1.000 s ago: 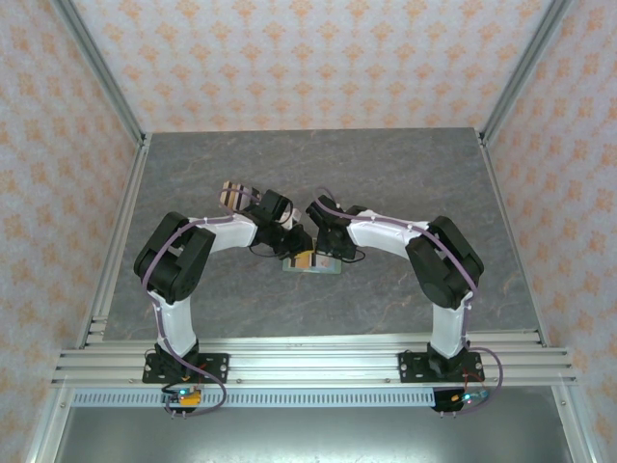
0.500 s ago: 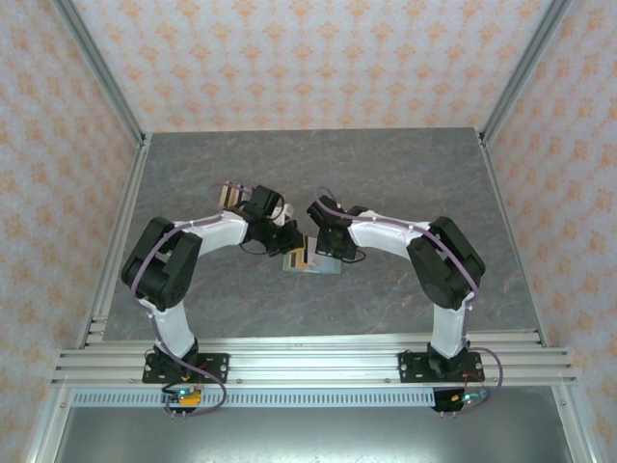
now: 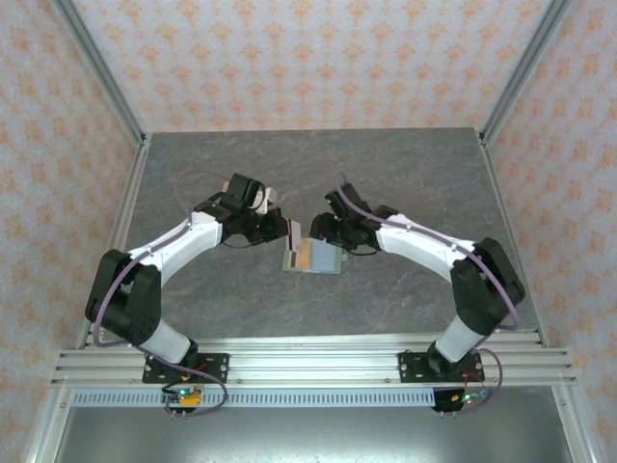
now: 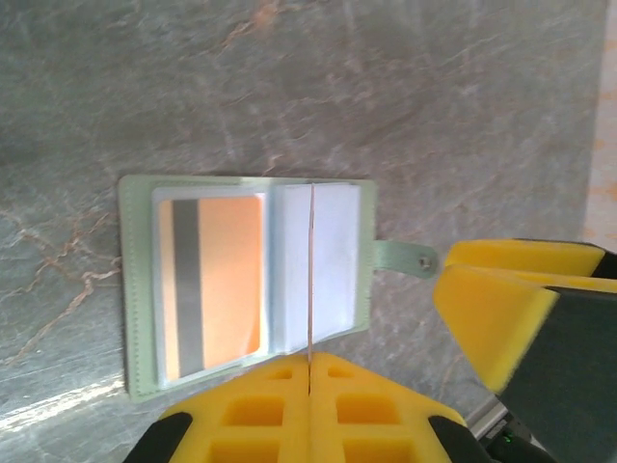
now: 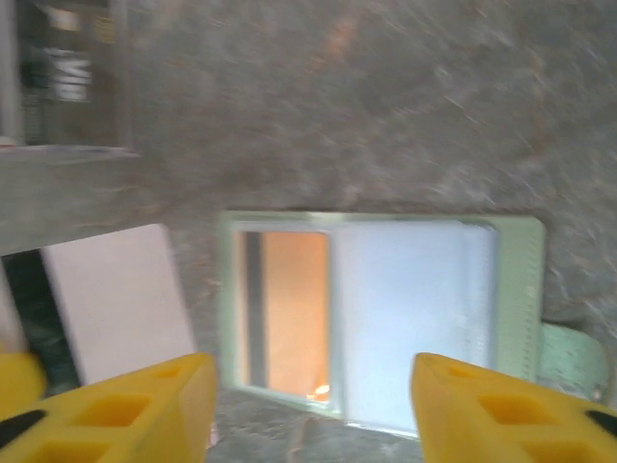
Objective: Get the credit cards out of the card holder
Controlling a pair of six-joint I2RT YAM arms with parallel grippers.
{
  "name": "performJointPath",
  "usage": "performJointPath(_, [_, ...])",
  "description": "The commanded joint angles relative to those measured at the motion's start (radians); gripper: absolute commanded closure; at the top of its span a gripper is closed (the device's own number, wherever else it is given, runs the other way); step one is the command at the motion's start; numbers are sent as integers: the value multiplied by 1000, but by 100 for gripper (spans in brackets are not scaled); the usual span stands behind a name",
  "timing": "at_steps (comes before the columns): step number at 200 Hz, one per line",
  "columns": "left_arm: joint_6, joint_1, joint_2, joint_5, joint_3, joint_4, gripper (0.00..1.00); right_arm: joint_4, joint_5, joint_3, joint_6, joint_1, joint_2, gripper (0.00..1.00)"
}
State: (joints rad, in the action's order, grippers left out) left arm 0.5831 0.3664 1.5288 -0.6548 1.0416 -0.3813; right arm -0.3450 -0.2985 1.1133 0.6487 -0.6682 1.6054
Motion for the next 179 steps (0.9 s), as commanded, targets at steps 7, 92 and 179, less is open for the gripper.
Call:
performJointPath(7, [56, 2, -43, -77, 36, 46, 100, 163, -188, -67, 18, 68, -69, 34])
performJointPath(92, [321, 37, -32, -261, 75, 380, 100, 759, -636, -256, 317, 254, -110, 27])
performJointPath(179, [397, 29, -25, -272, 80, 432, 100, 1003, -713, -280, 477, 274, -94, 64])
